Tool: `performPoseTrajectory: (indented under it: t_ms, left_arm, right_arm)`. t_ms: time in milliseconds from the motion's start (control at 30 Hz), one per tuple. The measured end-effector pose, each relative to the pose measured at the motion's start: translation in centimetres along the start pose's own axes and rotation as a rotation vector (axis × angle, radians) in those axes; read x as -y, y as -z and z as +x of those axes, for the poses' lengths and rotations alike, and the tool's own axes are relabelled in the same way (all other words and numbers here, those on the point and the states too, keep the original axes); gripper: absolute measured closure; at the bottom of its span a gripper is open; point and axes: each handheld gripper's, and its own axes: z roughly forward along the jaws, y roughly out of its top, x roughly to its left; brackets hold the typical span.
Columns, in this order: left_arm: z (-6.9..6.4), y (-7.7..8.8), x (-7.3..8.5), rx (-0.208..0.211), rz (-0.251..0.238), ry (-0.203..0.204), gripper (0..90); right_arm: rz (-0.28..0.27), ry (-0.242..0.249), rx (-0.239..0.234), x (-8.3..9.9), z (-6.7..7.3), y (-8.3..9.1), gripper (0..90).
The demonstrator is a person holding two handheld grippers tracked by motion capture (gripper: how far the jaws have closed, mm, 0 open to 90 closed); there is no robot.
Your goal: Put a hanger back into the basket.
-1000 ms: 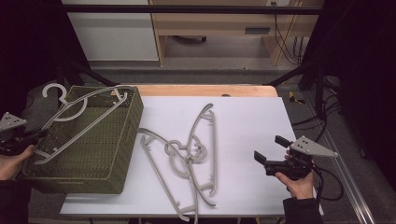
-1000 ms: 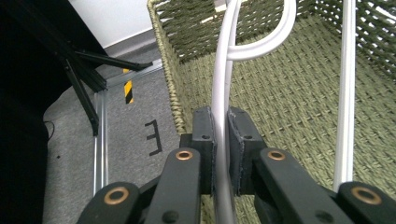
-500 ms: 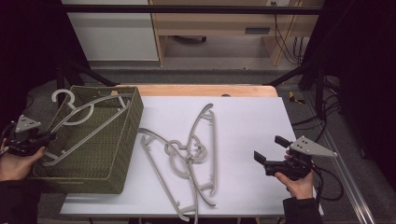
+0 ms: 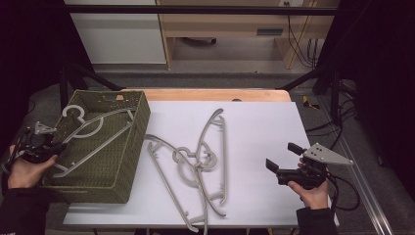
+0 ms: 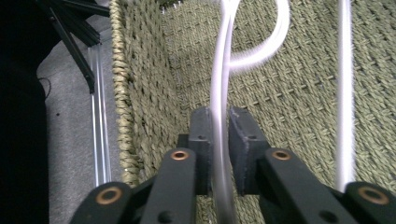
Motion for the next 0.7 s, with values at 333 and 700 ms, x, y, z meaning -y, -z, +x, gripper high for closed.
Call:
performPoseTrajectory:
  t_ms: [333, 700]
  left_arm:
    - [-0.4, 3.5, -0.3, 0.065, -0.161, 0.077, 63.1]
    - [-5.8, 6.7, -2.2, 0.257, -0.445, 0.097, 39.3]
  right_arm:
    - [-0.001, -0.001, -0.002, 0.0, 0.1, 0.0, 2.9]
    - [-0.006, 0.002, -0.001, -0.1, 0.4, -0.1, 3.0]
